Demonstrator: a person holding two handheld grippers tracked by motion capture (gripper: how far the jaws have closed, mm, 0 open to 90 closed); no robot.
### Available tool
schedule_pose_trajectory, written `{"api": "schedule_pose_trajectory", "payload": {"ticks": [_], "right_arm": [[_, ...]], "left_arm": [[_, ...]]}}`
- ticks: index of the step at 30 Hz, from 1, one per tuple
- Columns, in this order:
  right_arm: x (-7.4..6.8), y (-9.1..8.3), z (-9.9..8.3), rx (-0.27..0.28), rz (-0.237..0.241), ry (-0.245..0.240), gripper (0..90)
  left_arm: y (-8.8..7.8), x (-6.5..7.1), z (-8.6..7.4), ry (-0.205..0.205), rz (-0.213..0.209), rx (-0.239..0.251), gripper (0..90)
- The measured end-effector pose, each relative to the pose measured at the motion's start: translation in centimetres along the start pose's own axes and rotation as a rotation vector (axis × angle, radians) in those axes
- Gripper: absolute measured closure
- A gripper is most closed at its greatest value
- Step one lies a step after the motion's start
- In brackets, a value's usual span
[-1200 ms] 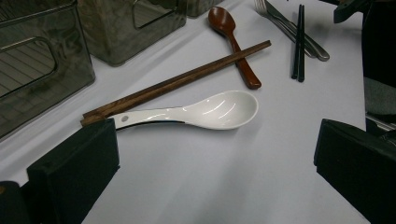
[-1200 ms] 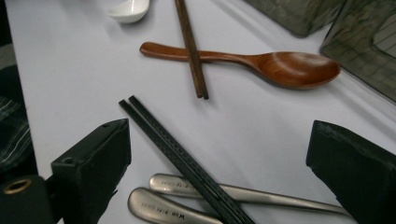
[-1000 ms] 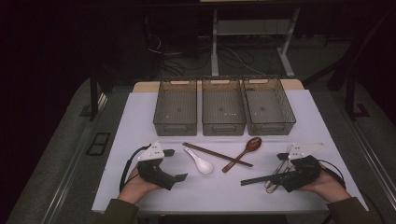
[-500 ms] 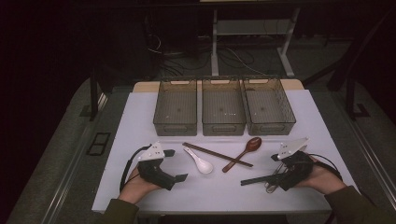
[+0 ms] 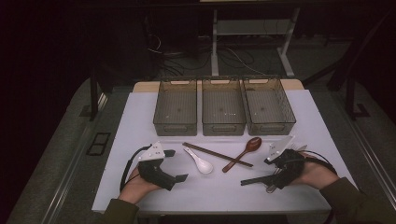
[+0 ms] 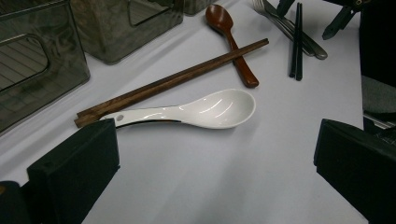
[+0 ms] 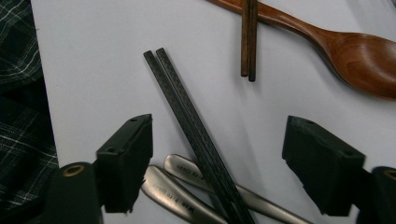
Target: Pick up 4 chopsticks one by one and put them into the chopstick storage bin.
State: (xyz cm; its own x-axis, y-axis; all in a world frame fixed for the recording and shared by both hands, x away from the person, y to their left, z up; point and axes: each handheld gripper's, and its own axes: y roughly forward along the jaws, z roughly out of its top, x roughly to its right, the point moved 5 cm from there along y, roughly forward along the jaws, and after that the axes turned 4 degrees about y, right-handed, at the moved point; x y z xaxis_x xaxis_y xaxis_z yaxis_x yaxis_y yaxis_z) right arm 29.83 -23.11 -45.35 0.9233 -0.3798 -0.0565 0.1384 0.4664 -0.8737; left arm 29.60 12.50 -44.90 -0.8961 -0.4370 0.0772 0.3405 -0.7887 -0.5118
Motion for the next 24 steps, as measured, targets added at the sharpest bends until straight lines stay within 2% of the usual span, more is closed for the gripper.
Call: {"api": "schedule_pose_trajectory", "payload": {"ticks": [3,11,24], "right_arm": [[-0.1,0.2,0.3,-0.027,0.018,-0.019,34.8],[-0.3,0.9,0.3,-0.07,0.037,-0.051,48.0],[-0.3,1.8,0.0,-0.115,0.05,-0.083,61.0]], "left_arm": [[0.0,0.0,0.0,0.001,-0.001,-0.002,0.0],[0.0,0.1,0.0,0.0,-0.003,0.0,0.0],[0.1,0.1,0.0,0.0,-0.006,-0.002,0.0]]}}
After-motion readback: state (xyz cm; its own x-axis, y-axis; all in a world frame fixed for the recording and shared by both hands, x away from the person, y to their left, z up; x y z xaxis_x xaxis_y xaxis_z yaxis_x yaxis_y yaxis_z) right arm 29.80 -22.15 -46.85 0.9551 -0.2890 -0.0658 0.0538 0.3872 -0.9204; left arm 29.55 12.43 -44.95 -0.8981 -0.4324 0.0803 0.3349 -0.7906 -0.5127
